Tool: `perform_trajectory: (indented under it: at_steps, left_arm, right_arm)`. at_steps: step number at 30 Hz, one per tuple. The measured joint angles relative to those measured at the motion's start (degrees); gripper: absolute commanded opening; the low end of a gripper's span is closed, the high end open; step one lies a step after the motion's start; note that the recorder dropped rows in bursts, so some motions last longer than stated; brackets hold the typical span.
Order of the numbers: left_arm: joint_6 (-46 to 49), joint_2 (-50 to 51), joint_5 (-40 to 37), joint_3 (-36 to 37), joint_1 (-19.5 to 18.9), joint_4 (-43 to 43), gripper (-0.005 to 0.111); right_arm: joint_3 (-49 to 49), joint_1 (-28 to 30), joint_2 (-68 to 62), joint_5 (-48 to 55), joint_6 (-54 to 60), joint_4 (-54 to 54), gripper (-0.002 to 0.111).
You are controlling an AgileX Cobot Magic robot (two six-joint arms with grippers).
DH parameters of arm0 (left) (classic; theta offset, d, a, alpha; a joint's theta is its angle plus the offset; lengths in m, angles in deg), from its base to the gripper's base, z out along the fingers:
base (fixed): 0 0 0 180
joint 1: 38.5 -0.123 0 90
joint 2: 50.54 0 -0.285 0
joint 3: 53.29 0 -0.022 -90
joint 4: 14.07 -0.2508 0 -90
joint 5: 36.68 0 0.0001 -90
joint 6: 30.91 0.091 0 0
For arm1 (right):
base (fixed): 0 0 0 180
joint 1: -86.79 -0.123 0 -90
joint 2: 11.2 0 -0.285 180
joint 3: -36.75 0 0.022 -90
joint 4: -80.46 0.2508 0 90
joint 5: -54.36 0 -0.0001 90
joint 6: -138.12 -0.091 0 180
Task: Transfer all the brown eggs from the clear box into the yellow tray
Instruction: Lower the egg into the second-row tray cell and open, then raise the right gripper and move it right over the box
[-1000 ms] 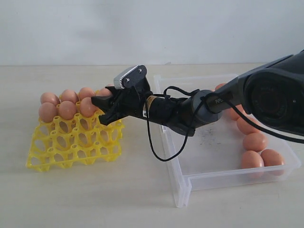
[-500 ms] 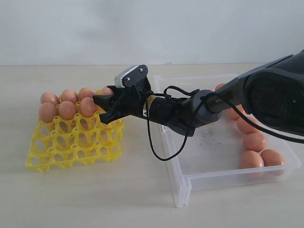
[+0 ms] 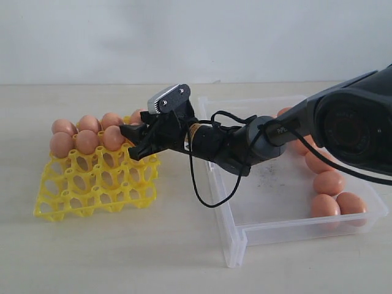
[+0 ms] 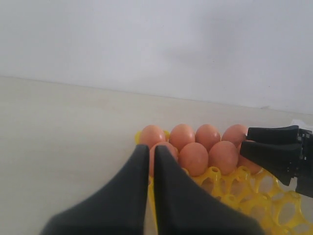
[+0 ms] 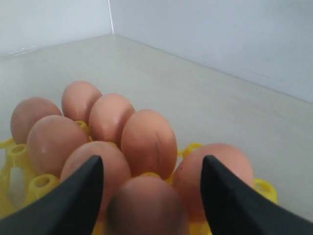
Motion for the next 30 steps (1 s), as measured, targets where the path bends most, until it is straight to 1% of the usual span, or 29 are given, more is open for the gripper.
perform_trajectory:
  at_steps: [4,8,12,14,15,17,18,19,20,22,25,28,30]
  left_arm:
    - [0.0,0.0,0.0,0.0,0.0,0.0,0.004]
    - [0.0,0.0,0.0,0.0,0.0,0.0,0.004]
    - [0.0,0.0,0.0,0.0,0.0,0.0,0.004]
    - [0.0,0.0,0.0,0.0,0.0,0.0,0.004]
    - [0.0,0.0,0.0,0.0,0.0,0.0,0.004]
    - [0.0,0.0,0.0,0.0,0.0,0.0,0.004]
    - [0.0,0.0,0.0,0.0,0.0,0.0,0.004]
    - [0.0,0.0,0.0,0.0,0.0,0.0,0.004]
    - [0.0,0.0,0.0,0.0,0.0,0.0,0.004]
    - [0.0,0.0,0.0,0.0,0.0,0.0,0.004]
    - [0.0,0.0,0.0,0.0,0.0,0.0,0.004]
    - [0.0,0.0,0.0,0.0,0.0,0.0,0.004]
    - [0.0,0.0,0.0,0.0,0.0,0.0,0.004]
  right_arm:
    - [0.0,0.0,0.0,0.0,0.0,0.0,0.054]
    - [0.0,0.0,0.1,-3.6,0.0,0.0,0.054]
    - [0.0,0.0,2.5,-4.8,-0.1,0.0,0.054]
    - [0.0,0.0,4.9,-3.9,-1.5,-0.2,0.052]
    - [0.0,0.0,5.9,-2.8,-2.5,-0.6,0.048]
    - [0.0,0.0,8.4,0.6,-5.3,-2.9,0.035]
    - [0.0,0.0,9.4,2.4,-6.8,-4.5,0.021]
    - [0.0,0.0,10.7,4.8,-9.0,-7.1,0.008]
    - [0.0,0.0,11.9,7.0,-11.3,-10.5,0.0]
    - [0.0,0.0,14.0,11.1,-16.8,-19.5,0.0]
    - [0.0,0.0,17.3,16.7,-29.4,-35.5,0.0]
    - [0.0,0.0,20.4,20.4,-46.9,-53.7,0.0]
    - [0.2,0.1,22.6,20.9,-57.6,-61.0,0.0]
